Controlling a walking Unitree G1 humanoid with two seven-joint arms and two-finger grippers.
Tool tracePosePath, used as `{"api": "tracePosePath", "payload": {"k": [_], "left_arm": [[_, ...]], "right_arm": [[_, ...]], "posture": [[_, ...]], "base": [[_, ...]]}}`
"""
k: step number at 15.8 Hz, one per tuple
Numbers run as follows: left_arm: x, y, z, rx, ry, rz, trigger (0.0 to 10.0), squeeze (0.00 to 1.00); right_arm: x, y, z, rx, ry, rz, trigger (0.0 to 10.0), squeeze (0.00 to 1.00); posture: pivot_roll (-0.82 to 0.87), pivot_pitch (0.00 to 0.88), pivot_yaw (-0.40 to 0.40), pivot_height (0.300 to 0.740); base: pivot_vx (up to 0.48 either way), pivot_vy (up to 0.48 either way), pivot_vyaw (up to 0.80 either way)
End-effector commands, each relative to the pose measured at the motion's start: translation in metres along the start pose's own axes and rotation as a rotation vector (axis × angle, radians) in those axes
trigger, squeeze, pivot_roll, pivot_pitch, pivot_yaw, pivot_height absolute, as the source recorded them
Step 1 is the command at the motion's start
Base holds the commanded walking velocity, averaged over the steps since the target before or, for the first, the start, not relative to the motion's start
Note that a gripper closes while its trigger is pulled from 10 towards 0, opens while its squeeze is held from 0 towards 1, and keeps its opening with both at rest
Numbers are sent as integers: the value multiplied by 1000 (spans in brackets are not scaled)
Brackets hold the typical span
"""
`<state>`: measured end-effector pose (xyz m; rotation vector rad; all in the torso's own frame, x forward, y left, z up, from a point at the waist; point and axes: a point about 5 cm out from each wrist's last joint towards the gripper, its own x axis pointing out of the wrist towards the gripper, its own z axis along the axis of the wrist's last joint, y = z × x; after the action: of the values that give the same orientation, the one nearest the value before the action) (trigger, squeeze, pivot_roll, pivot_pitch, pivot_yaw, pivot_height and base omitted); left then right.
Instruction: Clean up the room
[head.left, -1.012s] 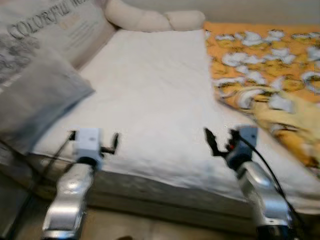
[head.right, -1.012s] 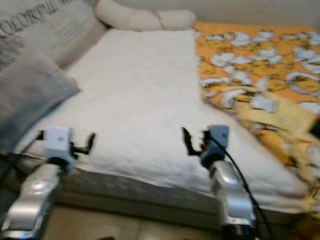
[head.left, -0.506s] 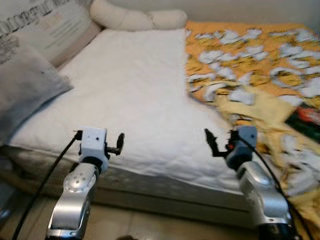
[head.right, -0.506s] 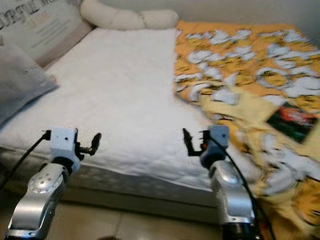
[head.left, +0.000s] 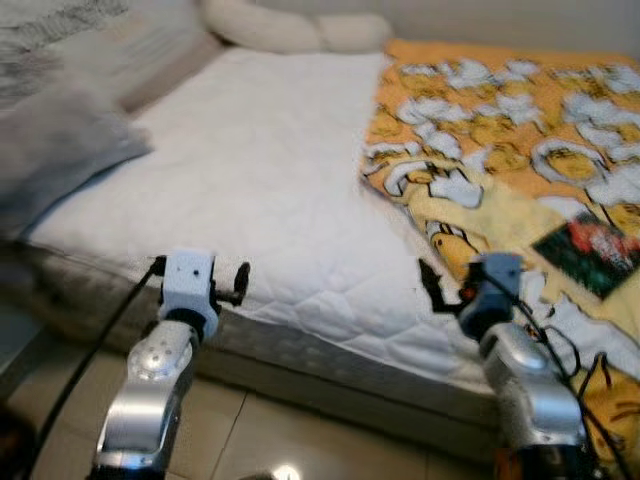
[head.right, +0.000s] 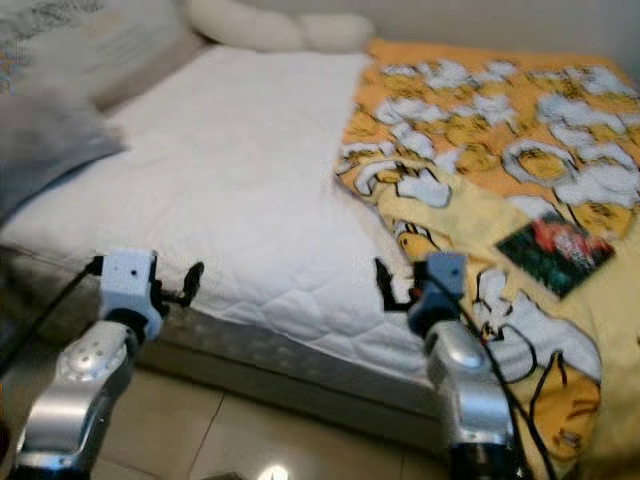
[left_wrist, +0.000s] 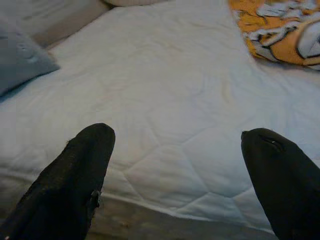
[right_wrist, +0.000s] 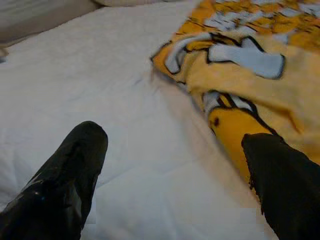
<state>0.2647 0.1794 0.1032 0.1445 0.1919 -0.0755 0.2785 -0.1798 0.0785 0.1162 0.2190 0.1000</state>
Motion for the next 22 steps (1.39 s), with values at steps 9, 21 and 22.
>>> {"api": "tracePosePath", "payload": {"k": [9, 21, 22], "left_arm": [[-1, 6, -3, 7, 14, 21, 10000, 1000], [-3, 2, -5, 29, 19, -19, 10000, 1000], [-4, 1, -5, 26, 19, -31, 10000, 1000]], "right_arm": [[3, 9, 4, -3, -13, 28, 10000, 1000], [1, 15, -9, -8, 27, 26, 10000, 1000], [1, 15, -9, -2, 31, 22, 10000, 1000]], "posture": [[-48, 0, 73, 740], [-36, 0, 73, 740], [-35, 0, 73, 740]], "base": [[0, -379, 594], [0, -379, 298], [0, 0, 0]]}}
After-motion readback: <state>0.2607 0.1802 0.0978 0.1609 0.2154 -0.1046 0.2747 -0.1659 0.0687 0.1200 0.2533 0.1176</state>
